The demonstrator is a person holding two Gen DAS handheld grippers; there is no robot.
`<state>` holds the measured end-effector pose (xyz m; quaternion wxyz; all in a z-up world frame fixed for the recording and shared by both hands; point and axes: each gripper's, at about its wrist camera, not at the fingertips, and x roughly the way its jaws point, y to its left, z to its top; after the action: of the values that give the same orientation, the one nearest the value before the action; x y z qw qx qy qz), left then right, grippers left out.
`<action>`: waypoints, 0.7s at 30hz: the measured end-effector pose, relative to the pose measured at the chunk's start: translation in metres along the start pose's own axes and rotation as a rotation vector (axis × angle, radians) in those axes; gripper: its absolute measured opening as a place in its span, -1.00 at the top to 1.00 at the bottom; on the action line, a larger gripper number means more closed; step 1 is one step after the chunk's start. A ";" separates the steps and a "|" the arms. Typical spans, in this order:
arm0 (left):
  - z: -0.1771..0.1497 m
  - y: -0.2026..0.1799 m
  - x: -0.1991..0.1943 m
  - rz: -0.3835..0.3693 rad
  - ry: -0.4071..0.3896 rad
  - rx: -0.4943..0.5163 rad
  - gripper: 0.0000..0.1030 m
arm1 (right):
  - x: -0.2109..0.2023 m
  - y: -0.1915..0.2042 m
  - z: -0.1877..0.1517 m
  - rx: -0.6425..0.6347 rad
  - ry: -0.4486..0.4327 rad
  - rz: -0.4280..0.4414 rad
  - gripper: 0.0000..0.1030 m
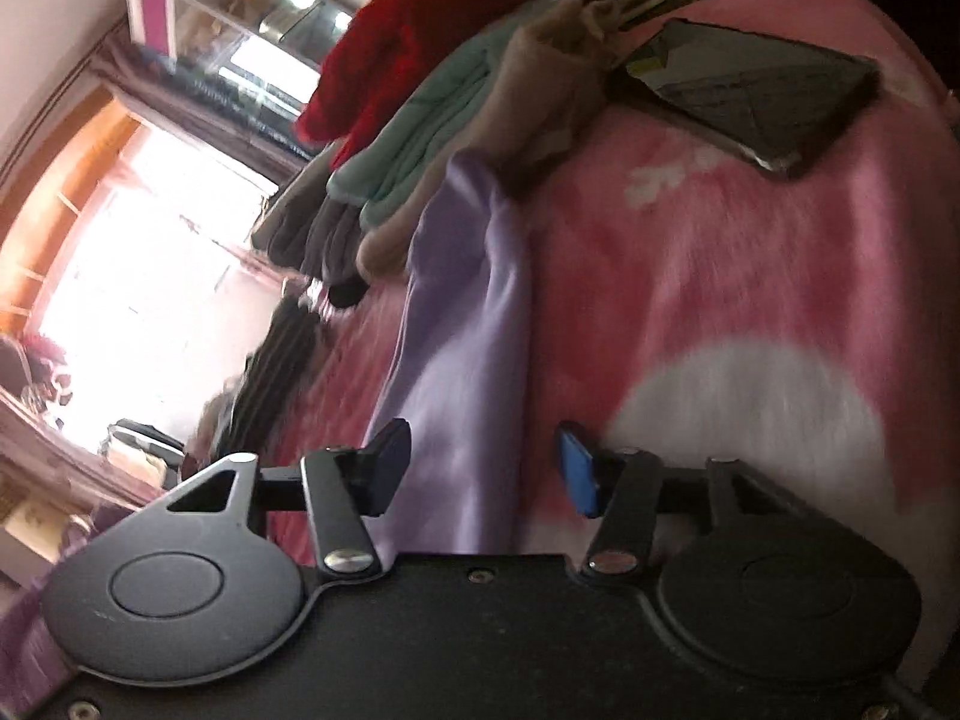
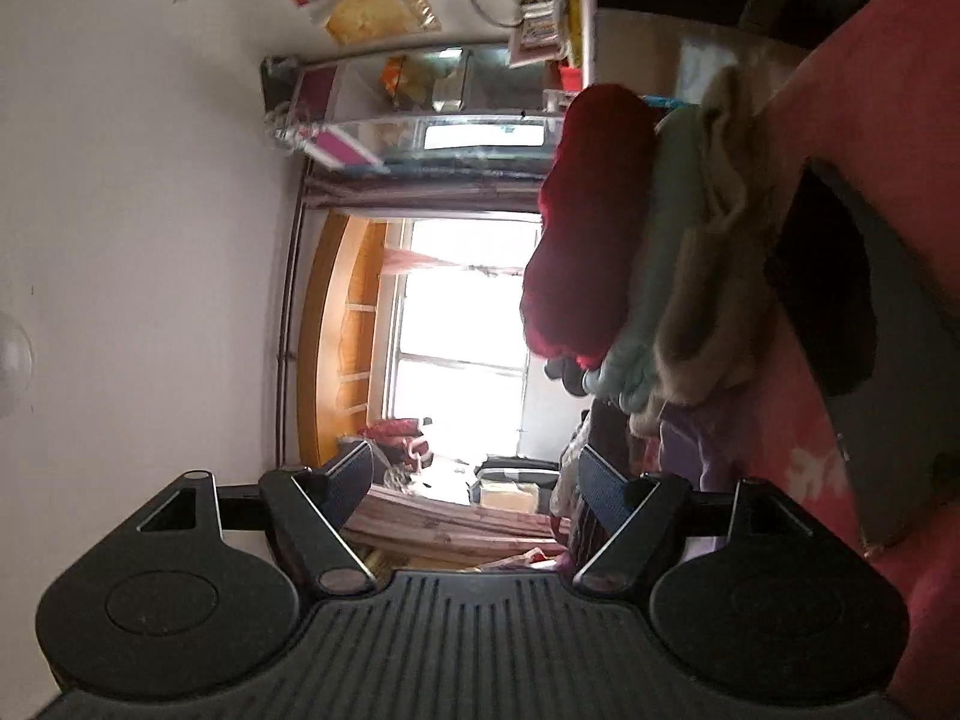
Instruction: Fold clothes
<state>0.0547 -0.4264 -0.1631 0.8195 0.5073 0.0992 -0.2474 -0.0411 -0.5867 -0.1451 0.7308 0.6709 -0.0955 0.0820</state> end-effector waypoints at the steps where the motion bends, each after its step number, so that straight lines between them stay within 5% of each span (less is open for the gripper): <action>1: 0.006 -0.002 0.005 0.010 0.000 0.013 0.12 | -0.003 -0.002 0.003 0.015 -0.012 0.005 -0.48; 11: 0.053 -0.013 0.057 0.107 0.019 0.134 0.17 | -0.026 -0.023 0.016 0.148 -0.140 0.054 -0.49; 13: 0.058 -0.012 0.068 0.107 0.039 0.148 0.35 | -0.027 -0.026 0.016 0.154 -0.148 0.062 -0.49; 15: 0.061 -0.007 0.076 0.070 0.067 0.137 0.92 | -0.026 -0.030 0.017 0.156 -0.146 0.051 -0.49; 21: 0.059 0.040 0.048 0.030 0.022 -0.025 0.92 | -0.028 -0.028 0.019 0.129 -0.131 0.019 -0.49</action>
<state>0.1113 -0.4781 -0.1243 0.8283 0.5012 0.1037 -0.2281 -0.0616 -0.6073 -0.1778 0.6773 0.7197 -0.1442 0.0510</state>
